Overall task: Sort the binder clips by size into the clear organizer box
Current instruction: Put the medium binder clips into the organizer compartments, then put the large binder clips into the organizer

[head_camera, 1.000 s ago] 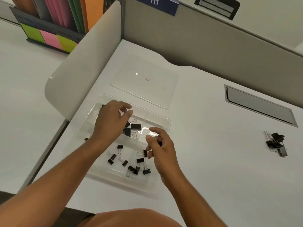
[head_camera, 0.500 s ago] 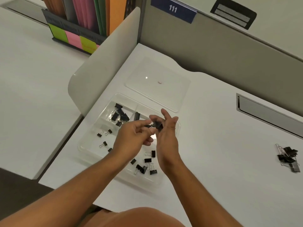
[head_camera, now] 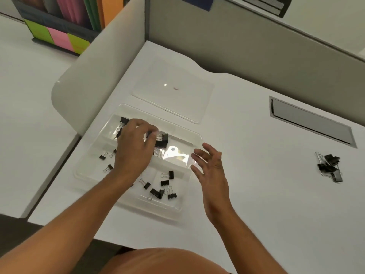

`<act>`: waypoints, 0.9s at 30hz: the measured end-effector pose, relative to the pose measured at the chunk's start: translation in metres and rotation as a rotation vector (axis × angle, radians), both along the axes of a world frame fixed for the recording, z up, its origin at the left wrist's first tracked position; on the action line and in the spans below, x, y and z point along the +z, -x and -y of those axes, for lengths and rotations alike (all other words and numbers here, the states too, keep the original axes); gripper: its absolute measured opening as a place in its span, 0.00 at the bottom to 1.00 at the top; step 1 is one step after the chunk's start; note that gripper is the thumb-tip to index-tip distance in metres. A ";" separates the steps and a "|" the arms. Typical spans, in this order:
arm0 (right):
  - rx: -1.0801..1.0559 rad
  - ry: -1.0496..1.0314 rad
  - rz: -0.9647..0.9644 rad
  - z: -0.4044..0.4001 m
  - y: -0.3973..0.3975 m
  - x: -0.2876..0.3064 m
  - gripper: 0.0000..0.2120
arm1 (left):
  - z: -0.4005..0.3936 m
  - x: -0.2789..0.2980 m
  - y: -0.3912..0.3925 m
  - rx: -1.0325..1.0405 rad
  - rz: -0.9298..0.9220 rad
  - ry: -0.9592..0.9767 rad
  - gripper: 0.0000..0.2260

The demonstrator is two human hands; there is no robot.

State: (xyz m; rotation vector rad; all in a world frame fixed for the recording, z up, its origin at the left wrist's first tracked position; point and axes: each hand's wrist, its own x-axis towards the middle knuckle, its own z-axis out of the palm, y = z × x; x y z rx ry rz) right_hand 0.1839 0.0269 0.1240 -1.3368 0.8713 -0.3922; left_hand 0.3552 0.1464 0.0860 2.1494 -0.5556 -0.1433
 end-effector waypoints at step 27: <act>-0.452 0.299 -0.100 0.309 0.317 -0.049 0.13 | 0.363 -0.010 0.350 -0.753 0.182 -0.090 0.17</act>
